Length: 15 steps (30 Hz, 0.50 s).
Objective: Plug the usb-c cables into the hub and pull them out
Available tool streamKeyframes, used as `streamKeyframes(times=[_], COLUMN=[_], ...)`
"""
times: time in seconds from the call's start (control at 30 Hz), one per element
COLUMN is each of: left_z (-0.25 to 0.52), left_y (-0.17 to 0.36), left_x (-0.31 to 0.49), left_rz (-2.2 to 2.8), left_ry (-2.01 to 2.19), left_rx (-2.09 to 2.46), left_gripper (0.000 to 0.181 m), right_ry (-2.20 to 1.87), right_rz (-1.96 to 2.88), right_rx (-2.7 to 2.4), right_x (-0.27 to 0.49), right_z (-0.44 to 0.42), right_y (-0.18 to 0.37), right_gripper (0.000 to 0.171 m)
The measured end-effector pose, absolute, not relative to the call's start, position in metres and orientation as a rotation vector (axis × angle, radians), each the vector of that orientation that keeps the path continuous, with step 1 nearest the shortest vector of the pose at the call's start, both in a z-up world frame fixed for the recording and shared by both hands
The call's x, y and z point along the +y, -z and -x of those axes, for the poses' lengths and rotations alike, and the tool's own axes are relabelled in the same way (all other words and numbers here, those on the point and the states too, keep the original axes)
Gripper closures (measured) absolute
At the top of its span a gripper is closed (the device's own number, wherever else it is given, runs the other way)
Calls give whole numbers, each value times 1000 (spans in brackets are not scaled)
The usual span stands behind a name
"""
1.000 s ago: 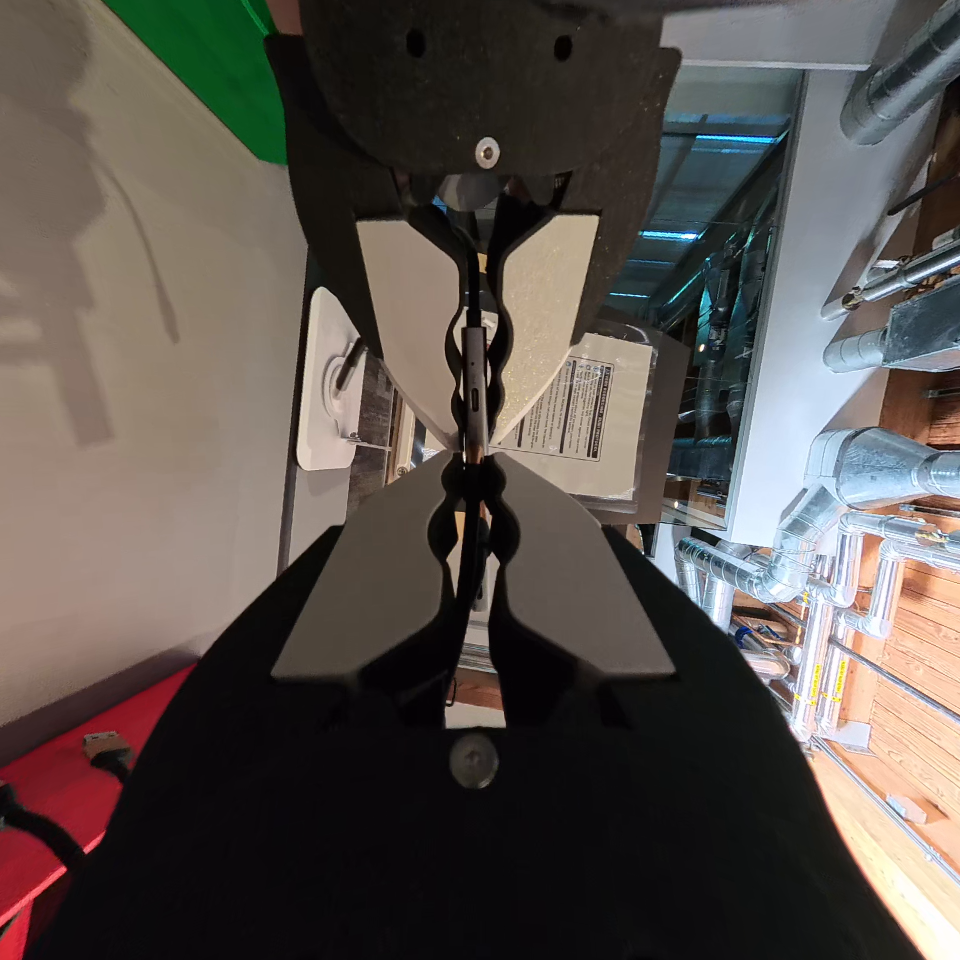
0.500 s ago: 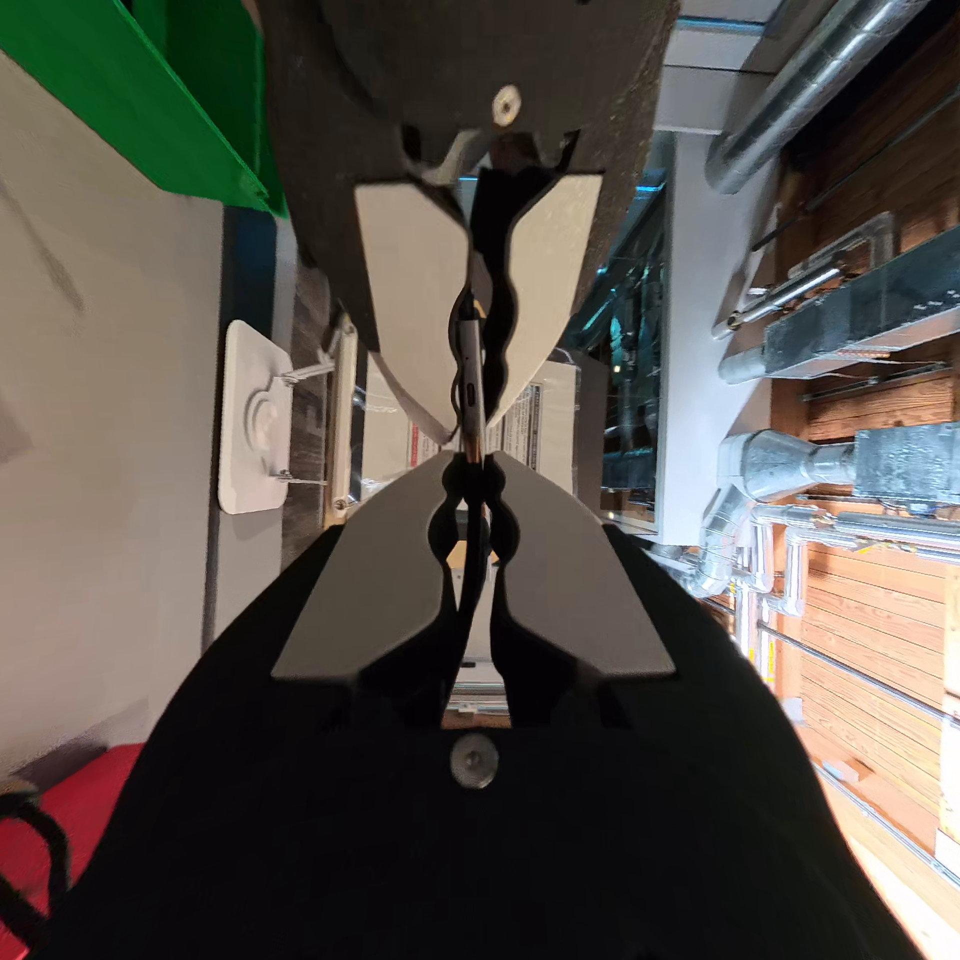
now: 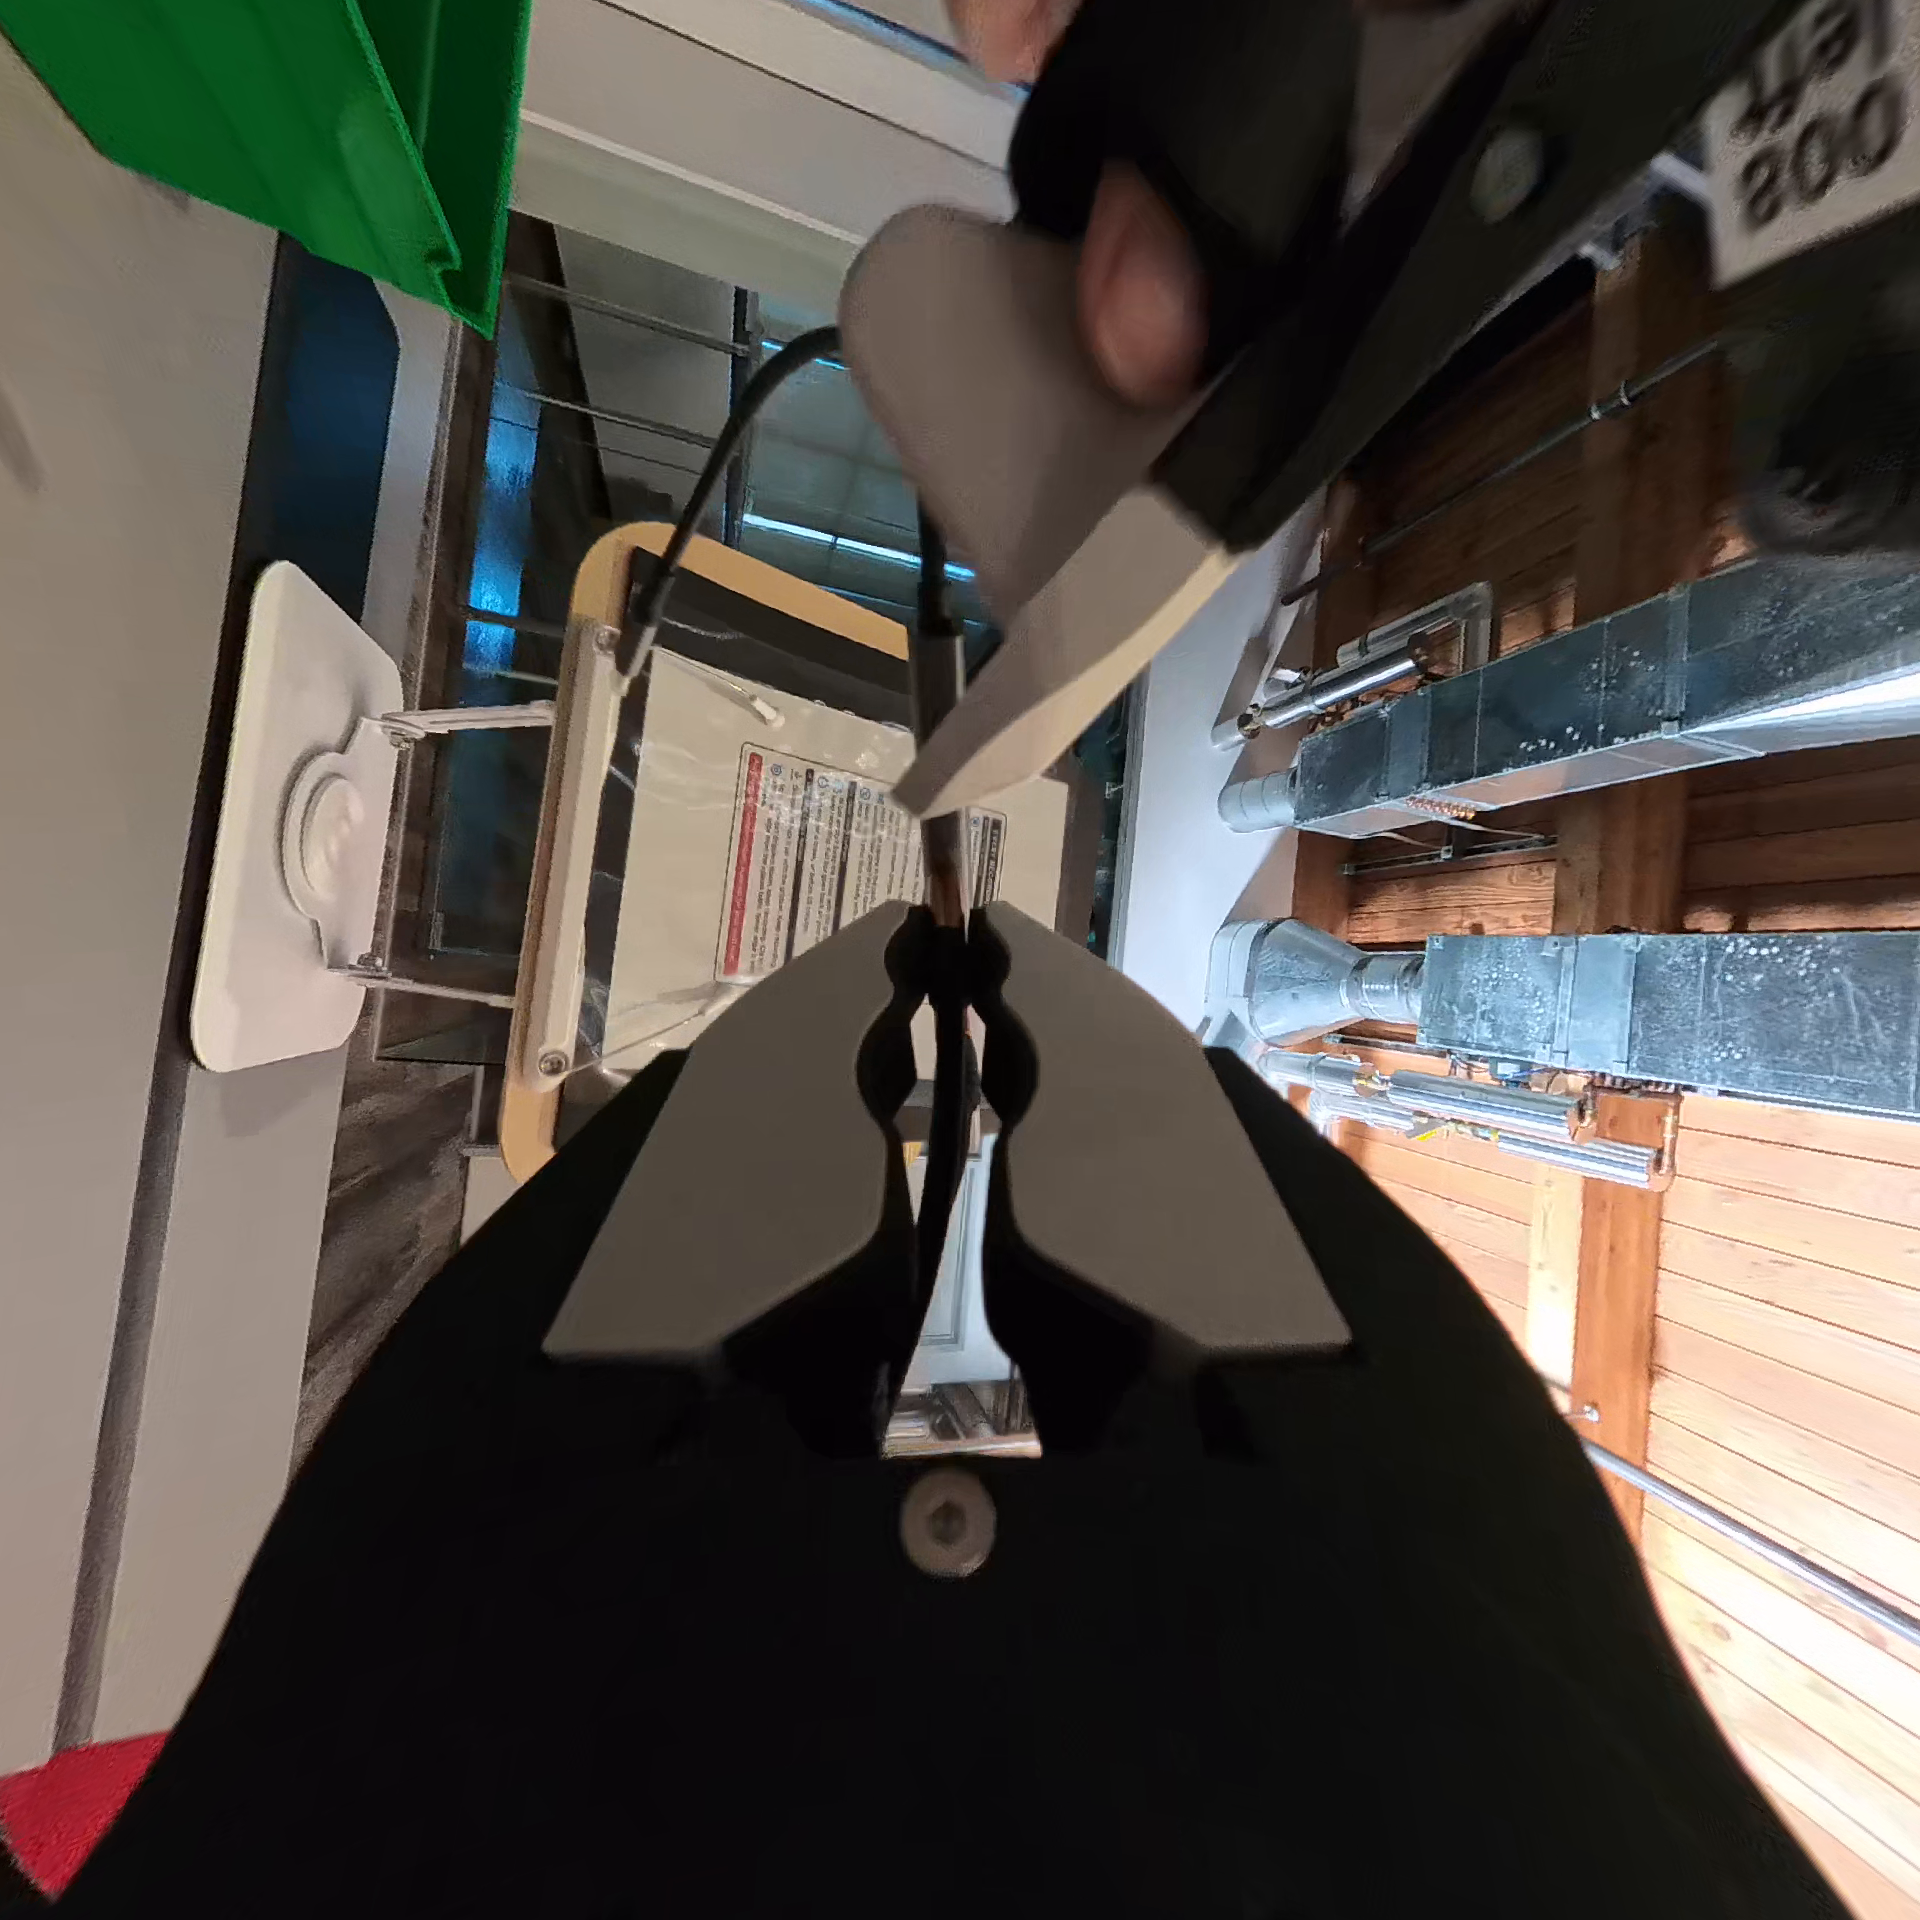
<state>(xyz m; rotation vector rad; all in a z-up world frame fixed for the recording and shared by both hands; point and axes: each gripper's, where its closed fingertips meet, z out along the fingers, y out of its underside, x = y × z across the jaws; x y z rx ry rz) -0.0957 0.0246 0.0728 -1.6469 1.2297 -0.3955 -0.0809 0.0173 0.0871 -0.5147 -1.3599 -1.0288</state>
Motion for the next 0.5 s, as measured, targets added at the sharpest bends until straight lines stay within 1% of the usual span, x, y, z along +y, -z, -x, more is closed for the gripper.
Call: streamKeyframes(times=[0.1, 0.17, 0.3, 0.5], left_z=[95, 92, 86, 80], left_y=[-59, -53, -46, -41], left_x=[39, 42, 58, 75], left_rz=[1705, 1722, 1723, 1679], left_ry=[352, 354, 281, 237], left_rx=[1221, 1222, 1166, 1136], left_gripper=[136, 152, 158, 158], right_ry=[1055, 1076, 1110, 1107], right_rz=[499, 511, 564, 629], right_rx=[-1359, -1354, -1347, -1340], right_x=[20, 25, 38, 51], right_z=[85, 85, 83, 80], right_y=[-83, -80, -73, -64], right_gripper=[163, 163, 163, 163])
